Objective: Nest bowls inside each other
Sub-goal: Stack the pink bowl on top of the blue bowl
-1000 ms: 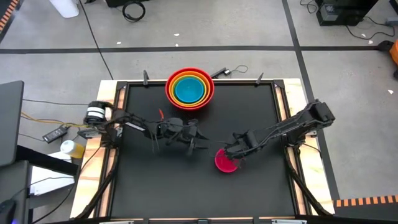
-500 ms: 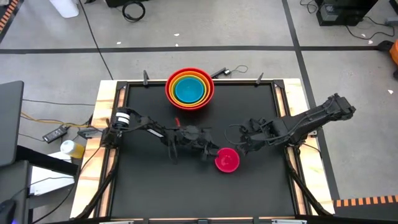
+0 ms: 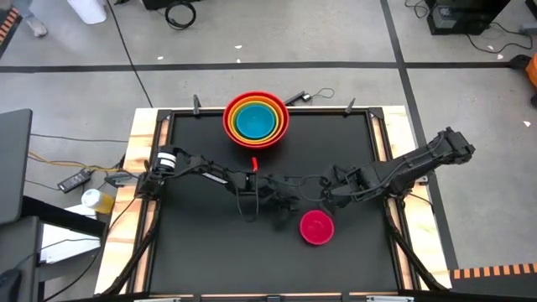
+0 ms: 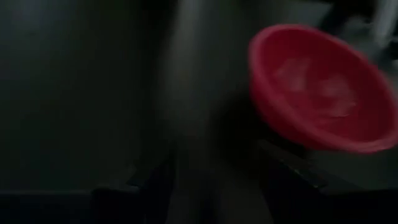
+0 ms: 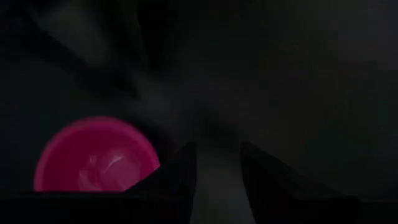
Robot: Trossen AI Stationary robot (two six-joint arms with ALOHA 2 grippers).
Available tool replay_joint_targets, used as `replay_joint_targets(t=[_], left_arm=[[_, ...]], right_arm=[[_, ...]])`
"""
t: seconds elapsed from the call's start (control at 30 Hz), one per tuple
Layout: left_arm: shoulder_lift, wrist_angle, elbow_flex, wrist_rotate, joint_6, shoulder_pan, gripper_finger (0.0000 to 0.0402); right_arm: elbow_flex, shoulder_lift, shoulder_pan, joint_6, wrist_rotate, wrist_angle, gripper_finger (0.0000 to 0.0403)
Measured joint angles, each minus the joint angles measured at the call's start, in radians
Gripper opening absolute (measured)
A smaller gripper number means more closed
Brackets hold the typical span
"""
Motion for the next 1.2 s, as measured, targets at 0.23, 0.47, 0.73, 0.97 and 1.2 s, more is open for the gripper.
replay_joint_targets(t=[0.23, 0.47, 0.73, 0.97, 1.2], left_arm=[[0.000, 0.090, 0.001, 0.156, -0.089, 0.001, 0.0215], [0.000, 0.127, 0.001, 0.143, -0.160, -0.005, 0.0215], [0.049, 0.165, 0.005, 0.033, -0.178, -0.042, 0.0215], [0.097, 0.251, 0.022, 0.122, -0.163, -0.054, 0.0215], [0.098, 0.205, 0.031, 0.123, -0.103, -0.057, 0.0167]], right_arm=[[0.000, 0.004, 0.060, 0.032, -0.044, -0.073, 0.0133], [0.000, 0.004, 0.084, 0.093, -0.037, -0.073, 0.0133], [0.000, 0.004, 0.084, 0.111, -0.061, -0.068, 0.0134], [0.000, 0.004, 0.091, 0.142, -0.090, -0.065, 0.0134], [-0.001, 0.018, 0.108, 0.159, -0.068, -0.010, 0.0130]])
